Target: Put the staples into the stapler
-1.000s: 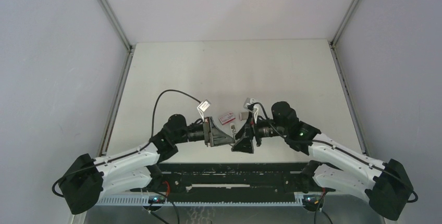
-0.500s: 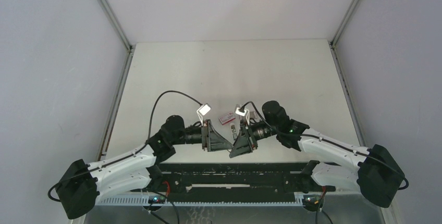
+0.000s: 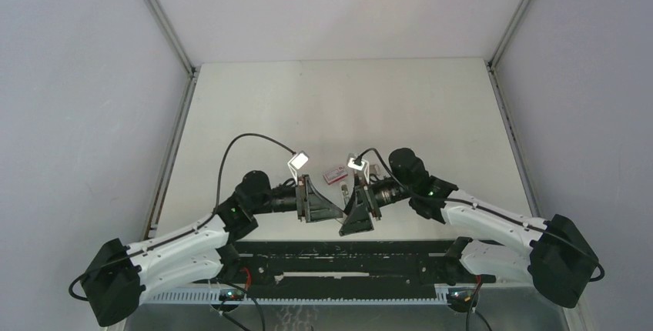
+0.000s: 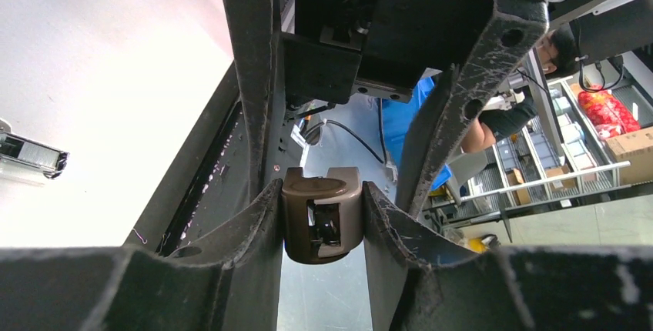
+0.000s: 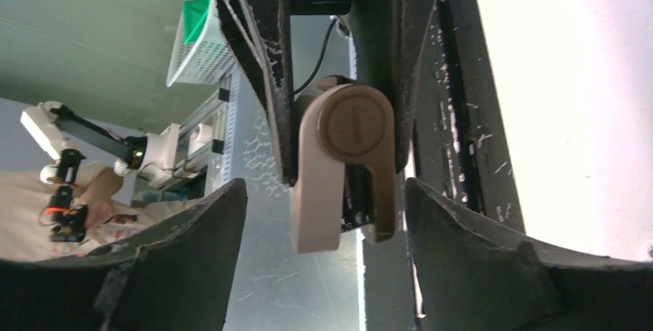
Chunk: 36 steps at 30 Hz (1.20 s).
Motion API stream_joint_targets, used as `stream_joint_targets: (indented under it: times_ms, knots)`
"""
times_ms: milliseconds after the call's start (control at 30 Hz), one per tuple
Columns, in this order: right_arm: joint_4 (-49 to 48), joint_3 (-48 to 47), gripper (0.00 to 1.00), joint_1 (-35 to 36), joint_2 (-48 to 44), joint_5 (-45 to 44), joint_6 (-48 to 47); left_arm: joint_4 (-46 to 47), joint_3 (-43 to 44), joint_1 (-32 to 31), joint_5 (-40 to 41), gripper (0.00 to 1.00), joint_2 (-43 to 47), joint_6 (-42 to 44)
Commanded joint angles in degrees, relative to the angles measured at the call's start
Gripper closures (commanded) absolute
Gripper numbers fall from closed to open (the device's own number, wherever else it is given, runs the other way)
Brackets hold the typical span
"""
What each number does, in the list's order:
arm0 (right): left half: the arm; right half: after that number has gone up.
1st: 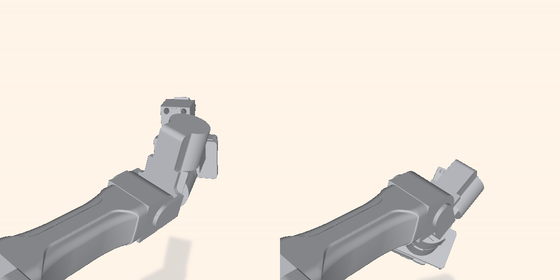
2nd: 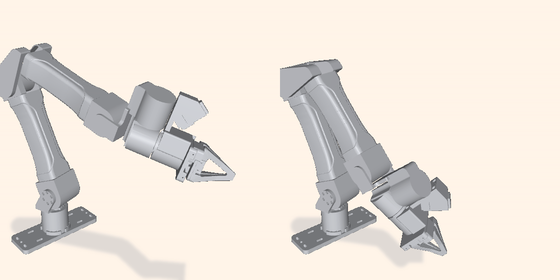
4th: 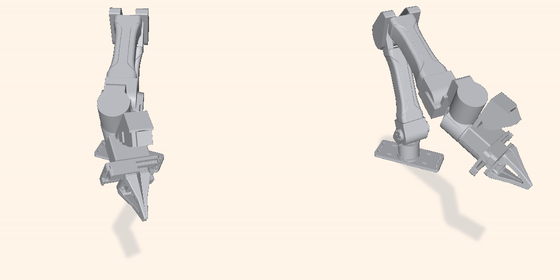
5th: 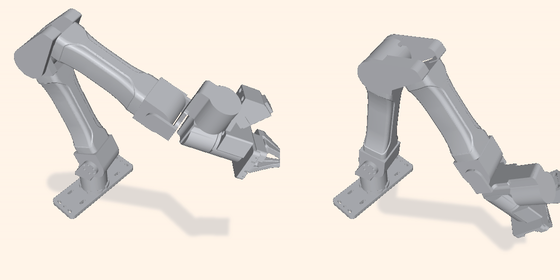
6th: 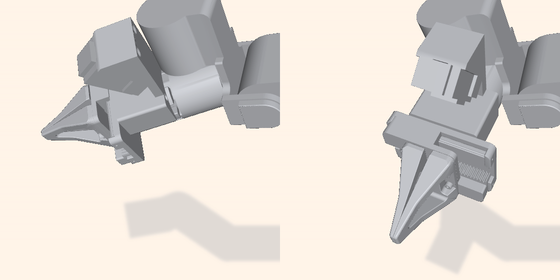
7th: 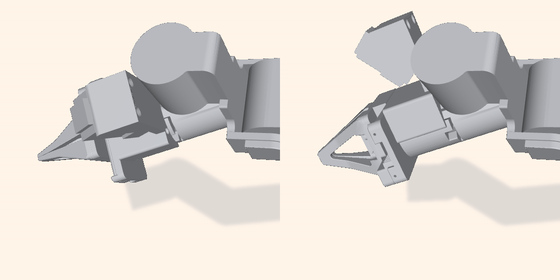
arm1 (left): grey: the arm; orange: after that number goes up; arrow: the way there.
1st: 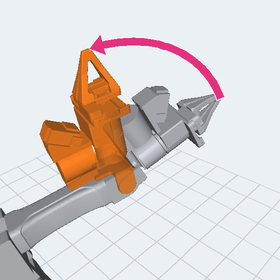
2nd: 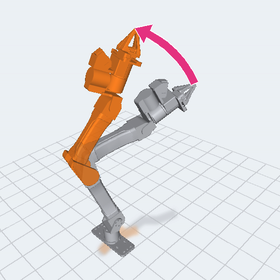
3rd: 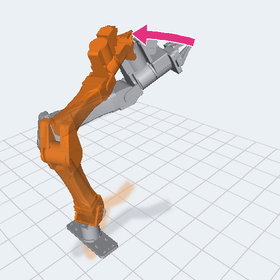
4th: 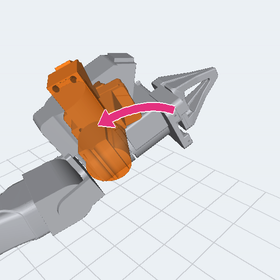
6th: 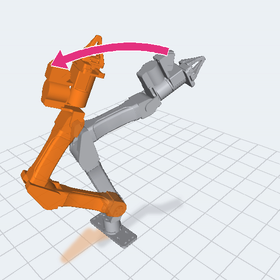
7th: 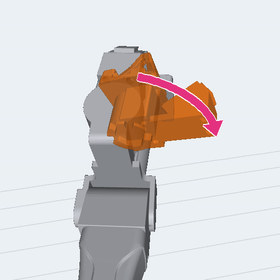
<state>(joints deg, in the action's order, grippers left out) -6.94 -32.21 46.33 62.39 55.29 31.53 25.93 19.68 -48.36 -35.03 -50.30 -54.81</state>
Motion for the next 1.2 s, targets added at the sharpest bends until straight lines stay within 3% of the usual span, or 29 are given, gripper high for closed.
stream_joint_targets:
  times_ms: [0, 67, 133, 167, 200, 233, 433, 467, 567, 633, 733, 967, 1167]
  knots:
    - [-2.63, -1.98, 0.24, 0.79, -0.78, 3.30, 0.63, 1.79, 3.26, 0.15, 0.69, 1.00, 0.91, 1.19]
    - [-2.91, -1.99, 0.26, 1.07, -0.63, 3.55, 0.64, 1.79, 3.25, 0.14, 0.87, 1.00, 0.69, 1.06]
    - [-3.11, -2.01, 0.43, 1.13, -0.37, 3.76, 0.73, 1.78, 3.30, 0.19, 1.04, 1.00, 0.80, 1.04]
    - [-3.22, -2.00, 0.62, 1.14, -0.20, 3.81, 0.77, 1.79, 3.34, 0.19, 1.14, 1.00, 0.91, 0.94]
    - [-3.13, -1.98, 0.89, 1.09, -0.09, 3.57, 0.84, 1.83, 3.41, 0.17, 1.08, 1.00, 1.02, 0.85]
    - [-2.83, -1.99, 1.00, 0.82, 0.06, 2.95, 0.94, 1.84, 3.49, 0.18, 1.10, 1.00, 1.02, 0.79]
    - [-3.67, -2.03, 1.00, -0.11, 1.12, 2.66, 1.66, 1.82, 3.44, 0.18, 0.92, 1.00, 1.00, 0.36]
    - [-3.85, -2.03, 0.92, -0.43, 1.23, 2.86, 1.93, 1.74, 3.36, 0.19, 1.25, 1.00, 1.11, 0.32]
    - [-1.73, -2.05, 0.33, -1.69, 0.24, 0.68, 0.91, -0.24, 3.34, 0.47, 3.51, 1.00, 1.68, 0.80]
    - [1.61, -2.00, 0.07, -3.23, -1.93, -2.84, -1.10, -4.11, 3.22, 1.95, 6.95, 1.00, 2.48, 1.37]
    - [8.48, -2.03, 0.03, -4.89, -5.65, -13.18, -4.99, -7.39, 0.94, 8.38, 11.04, 1.00, 2.76, -0.27]
    - [21.29, -1.98, 0.07, -0.06, -7.42, -52.02, -8.62, -6.08, -2.97, 22.14, 13.34, 1.00, -4.44, 1.67]
    - [19.29, -2.05, 0.10, 6.78, -0.37, -61.85, -6.76, -4.40, 0.58, 25.11, 10.96, 0.99, -16.13, 6.34]
